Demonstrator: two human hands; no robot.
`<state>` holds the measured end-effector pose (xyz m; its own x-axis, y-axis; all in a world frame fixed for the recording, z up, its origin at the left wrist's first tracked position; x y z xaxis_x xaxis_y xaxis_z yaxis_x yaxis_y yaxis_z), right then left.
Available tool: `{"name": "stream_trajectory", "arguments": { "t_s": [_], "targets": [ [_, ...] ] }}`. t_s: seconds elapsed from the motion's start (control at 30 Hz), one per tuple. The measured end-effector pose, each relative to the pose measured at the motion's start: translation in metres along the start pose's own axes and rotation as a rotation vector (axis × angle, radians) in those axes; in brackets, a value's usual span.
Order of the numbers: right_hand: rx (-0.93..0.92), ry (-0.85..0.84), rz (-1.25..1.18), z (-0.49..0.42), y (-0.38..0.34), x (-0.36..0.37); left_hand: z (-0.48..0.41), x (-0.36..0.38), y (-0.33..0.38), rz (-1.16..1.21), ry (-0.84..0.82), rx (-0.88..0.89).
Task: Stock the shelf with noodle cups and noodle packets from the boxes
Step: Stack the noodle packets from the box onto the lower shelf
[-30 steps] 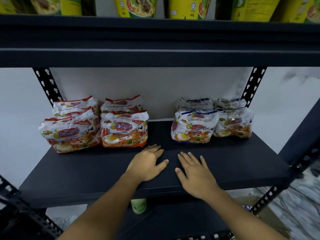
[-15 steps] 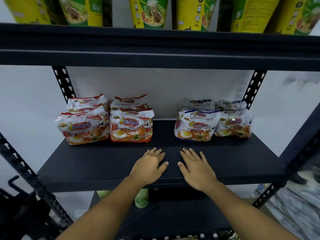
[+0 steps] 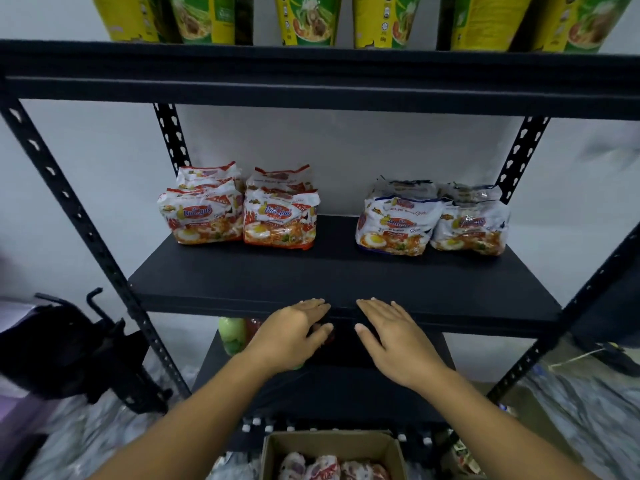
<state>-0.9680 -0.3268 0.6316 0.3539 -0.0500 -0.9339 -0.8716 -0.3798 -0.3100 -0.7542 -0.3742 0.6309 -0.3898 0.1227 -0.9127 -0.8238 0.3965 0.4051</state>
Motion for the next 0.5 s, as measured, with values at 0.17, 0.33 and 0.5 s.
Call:
{"name": "stream_trajectory", "arguments": {
  "t_s": [0.17, 0.33, 0.5],
  "targets": [
    [-0.021, -0.063, -0.015, 0.053, -0.019, 0.014, 0.053, 0.025, 0.007, 0.004, -0.005, -0.018],
    [0.020, -0.198, -0.034, 0.105, -0.034, 0.057, 0.114, 0.078, 0.006, 0.002, -0.138, -0.113],
    [0.089, -0.379, -0.050, 0.147, -0.042, 0.110, 0.165, 0.129, -0.010, 0.006, -0.287, -0.215]
  ]
}}
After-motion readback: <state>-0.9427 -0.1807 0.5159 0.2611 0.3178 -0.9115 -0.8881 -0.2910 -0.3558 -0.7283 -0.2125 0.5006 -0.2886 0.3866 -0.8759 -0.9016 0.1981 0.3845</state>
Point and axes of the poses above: each hand's wrist, its own z-axis away from the middle knuckle, its own x-axis out of the palm, y = z × x, the point moved 3 cm from there along -z, towards the middle knuckle, and after that the axes turned 7 degrees about -x, right-handed, at the moved point
